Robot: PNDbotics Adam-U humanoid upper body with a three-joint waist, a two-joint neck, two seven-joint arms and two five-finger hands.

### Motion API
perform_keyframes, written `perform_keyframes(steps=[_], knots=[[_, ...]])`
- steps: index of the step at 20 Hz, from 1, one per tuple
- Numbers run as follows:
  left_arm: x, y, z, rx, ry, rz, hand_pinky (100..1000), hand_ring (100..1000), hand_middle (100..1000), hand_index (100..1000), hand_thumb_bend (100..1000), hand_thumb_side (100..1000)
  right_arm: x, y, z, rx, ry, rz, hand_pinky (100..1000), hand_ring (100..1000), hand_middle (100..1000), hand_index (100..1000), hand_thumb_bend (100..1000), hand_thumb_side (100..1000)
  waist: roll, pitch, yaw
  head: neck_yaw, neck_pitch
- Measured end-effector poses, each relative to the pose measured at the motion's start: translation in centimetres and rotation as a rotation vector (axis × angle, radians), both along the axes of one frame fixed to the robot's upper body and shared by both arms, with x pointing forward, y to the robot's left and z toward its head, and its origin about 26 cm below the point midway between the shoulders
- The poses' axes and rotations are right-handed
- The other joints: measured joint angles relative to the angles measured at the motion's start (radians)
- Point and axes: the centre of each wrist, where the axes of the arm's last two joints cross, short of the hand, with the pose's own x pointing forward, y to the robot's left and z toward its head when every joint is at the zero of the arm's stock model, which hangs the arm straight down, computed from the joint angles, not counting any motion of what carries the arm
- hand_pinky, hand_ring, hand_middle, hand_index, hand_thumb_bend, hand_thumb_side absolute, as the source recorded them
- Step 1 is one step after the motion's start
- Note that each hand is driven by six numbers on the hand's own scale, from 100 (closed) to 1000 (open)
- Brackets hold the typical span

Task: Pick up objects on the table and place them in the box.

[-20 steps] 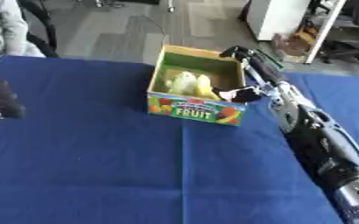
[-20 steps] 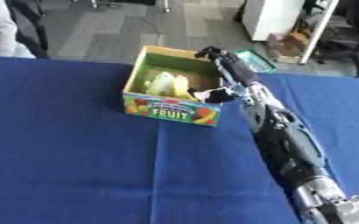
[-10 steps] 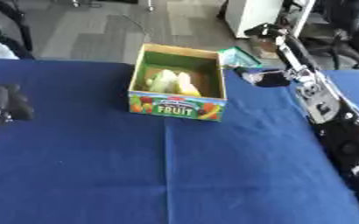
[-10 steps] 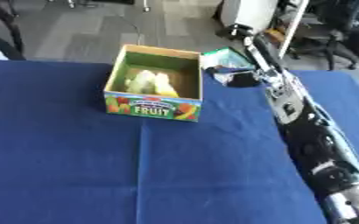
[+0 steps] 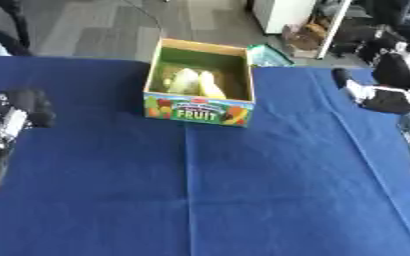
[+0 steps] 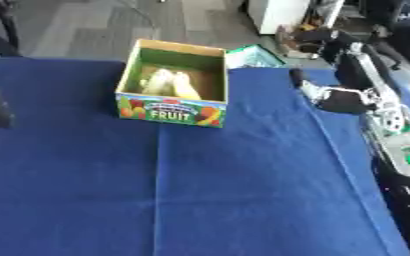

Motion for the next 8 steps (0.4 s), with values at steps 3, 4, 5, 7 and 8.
perform_keyframes(steps=[3,4,5,7,8], knots=[[-0.3,0.3,-0.6,0.006,0.012,0.008,647,623,589,686,268,551,-1.7,0.2,-1.3,0.040,0.050,0.035,829,853,733,767,305,151,0.005,-0.011,-0.011,0.030,0.010],[-0.4,0.4,-0.8,0.008,0.018,0.013,647,623,588,684,263,557,-2.1,0.3,-1.8,0.052,0.068,0.041,829,851,732,764,245,181,0.006,-0.016,-0.014,0.043,0.014],[-0.5,0.5,-1.0,0.010,0.024,0.017,647,623,588,684,263,557,-2.6,0.5,-2.4,0.062,0.085,0.045,828,849,730,761,239,181,0.007,-0.021,-0.017,0.057,0.018],[-0.7,0.6,-1.6,0.005,0.037,0.021,650,624,589,677,263,561,-3.2,0.7,-3.4,0.080,0.123,0.053,825,833,722,751,214,187,0.007,-0.034,-0.024,0.086,0.026],[-0.8,0.7,-1.9,0.003,0.046,0.025,653,626,589,675,262,561,-3.5,0.9,-4.0,0.088,0.146,0.056,823,827,718,748,206,189,0.007,-0.044,-0.028,0.100,0.032]])
